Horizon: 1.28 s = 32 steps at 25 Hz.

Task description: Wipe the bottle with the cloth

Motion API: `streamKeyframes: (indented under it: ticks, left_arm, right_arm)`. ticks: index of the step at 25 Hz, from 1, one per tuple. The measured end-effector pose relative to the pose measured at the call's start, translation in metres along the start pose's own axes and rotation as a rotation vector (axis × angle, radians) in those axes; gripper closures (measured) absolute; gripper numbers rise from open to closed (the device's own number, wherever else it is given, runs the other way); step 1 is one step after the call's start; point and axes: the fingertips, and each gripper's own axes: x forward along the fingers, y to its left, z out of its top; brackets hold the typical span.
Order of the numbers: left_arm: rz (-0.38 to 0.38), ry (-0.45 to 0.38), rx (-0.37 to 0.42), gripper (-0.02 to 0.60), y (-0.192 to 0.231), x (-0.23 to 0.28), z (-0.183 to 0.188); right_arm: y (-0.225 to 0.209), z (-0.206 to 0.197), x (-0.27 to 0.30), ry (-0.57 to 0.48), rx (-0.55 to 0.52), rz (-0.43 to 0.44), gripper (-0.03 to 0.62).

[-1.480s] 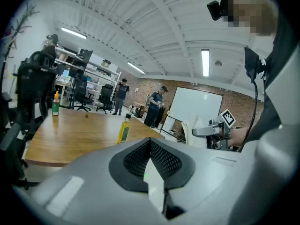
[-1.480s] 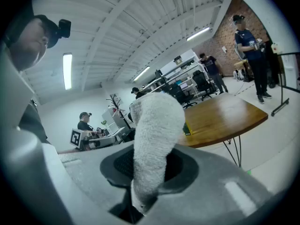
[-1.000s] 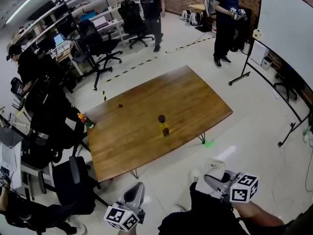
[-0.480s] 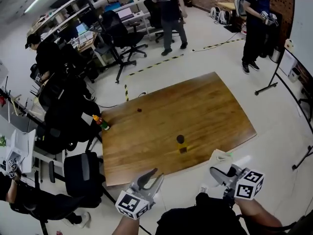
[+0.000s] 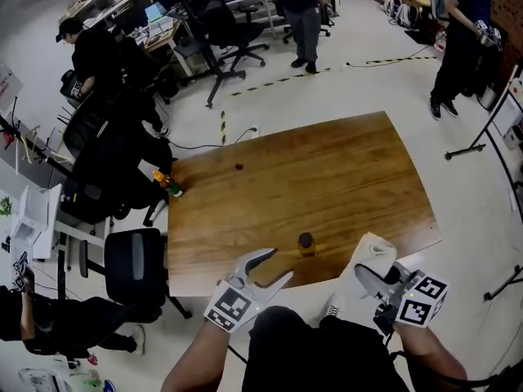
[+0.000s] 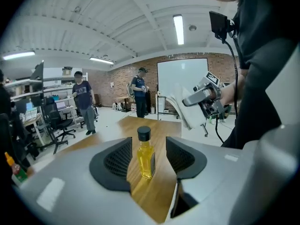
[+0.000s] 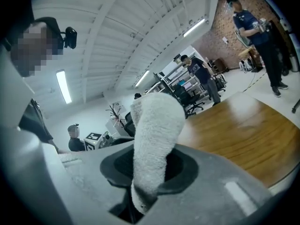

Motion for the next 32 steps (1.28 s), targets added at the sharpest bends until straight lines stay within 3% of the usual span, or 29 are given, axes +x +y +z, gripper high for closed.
streamKeyframes:
  ticks: [7, 10, 14, 16, 21, 26, 29, 32]
  left_arm:
    - [-0.22, -0.022, 0.03, 0.312, 0.014, 0.053, -0.003]
    - [-0.35, -0.038, 0.055, 0.305, 0.011, 0.068, -0.004]
    - [-0.451, -0.041, 0.065, 0.302, 0.009, 0.078, -0.012]
    - [-0.477, -0.044, 0.087, 0.31, 0.008, 0.08, -0.017]
    - [-0.508, -0.083, 0.141, 0.416, 0.004, 0.083, -0.018]
    - [-0.507, -0.12, 0.144, 0.432, 0.001, 0.083, -0.017]
    - [-0.491, -0.135, 0.145, 0.434, -0.001, 0.082, -0.02]
    - [-0.491, -0.133, 0.156, 0.436, -0.002, 0.082, -0.021]
  right_arm:
    - [0.008, 0.051, 0.018, -0.121, -0.009, -0.005, 0.519]
    - [0.014, 0.076, 0.027, -0.175, -0.029, -0.043, 0.519]
    - [0.022, 0.087, 0.05, -0.214, -0.03, -0.09, 0.519]
    - [0.023, 0.084, 0.064, -0.221, -0.026, -0.113, 0.519]
    - [0.024, 0.083, 0.096, -0.257, -0.001, -0.151, 0.519]
    - [0.029, 0.079, 0.123, -0.266, 0.005, -0.16, 0.519]
    - [0.031, 0.063, 0.136, -0.22, -0.074, -0.195, 0.519]
    - [0.027, 0.049, 0.143, -0.138, -0.228, -0.26, 0.519]
